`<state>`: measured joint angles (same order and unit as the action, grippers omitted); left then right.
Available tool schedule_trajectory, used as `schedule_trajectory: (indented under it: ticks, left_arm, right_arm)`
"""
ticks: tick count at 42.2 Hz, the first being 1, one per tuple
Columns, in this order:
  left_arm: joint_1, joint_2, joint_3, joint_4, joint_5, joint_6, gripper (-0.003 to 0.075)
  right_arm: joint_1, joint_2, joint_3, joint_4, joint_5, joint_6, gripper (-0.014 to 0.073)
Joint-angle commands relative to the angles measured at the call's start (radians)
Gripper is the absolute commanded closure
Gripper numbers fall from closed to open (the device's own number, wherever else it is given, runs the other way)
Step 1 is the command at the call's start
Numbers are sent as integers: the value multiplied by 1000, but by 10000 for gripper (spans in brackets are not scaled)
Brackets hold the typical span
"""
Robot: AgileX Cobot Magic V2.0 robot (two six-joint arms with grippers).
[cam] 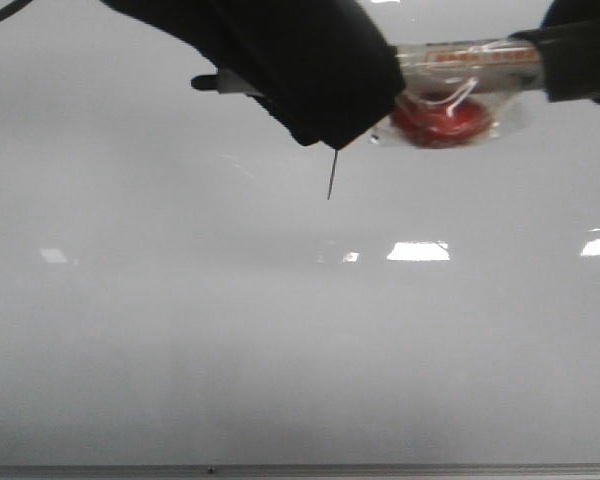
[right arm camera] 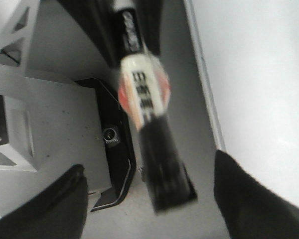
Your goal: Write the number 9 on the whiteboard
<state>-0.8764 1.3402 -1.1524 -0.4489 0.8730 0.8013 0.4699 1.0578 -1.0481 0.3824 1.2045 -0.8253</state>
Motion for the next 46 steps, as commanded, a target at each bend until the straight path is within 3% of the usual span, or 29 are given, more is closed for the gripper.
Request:
schedule_trajectory:
  ticks: [1, 7, 14, 23, 29, 34, 39, 46]
  left_arm:
    - [30, -35, -45, 103, -40, -160, 639]
    - [92, -66, -51, 363, -39, -463, 639]
    - [212, -121, -51, 610, -30, -771, 639]
    - [449, -273, 14, 726, -63, -867, 639]
    - [667, -372, 182, 726, -295, -916, 639]
    - [814, -378, 329, 683, -601, -1057, 639]
    - [842, -338, 437, 666, -821, -1057, 639]
    - [842, -240, 486, 666, -990, -1057, 639]
  right_arm:
    - [-45, -70, -42, -117, -13, 146, 3]
    - [-91, -141, -42, -247, -15, 297, 3]
    - [-97, -174, -42, -259, -15, 317, 3]
    - [-97, -172, -41, -259, -23, 317, 3]
    - [-97, -172, -34, -259, -58, 317, 3]
    - [-97, -172, -34, -259, -61, 317, 3]
    - [-97, -172, -34, -259, -62, 317, 3]
    - [-97, -172, -34, -259, -67, 317, 3]
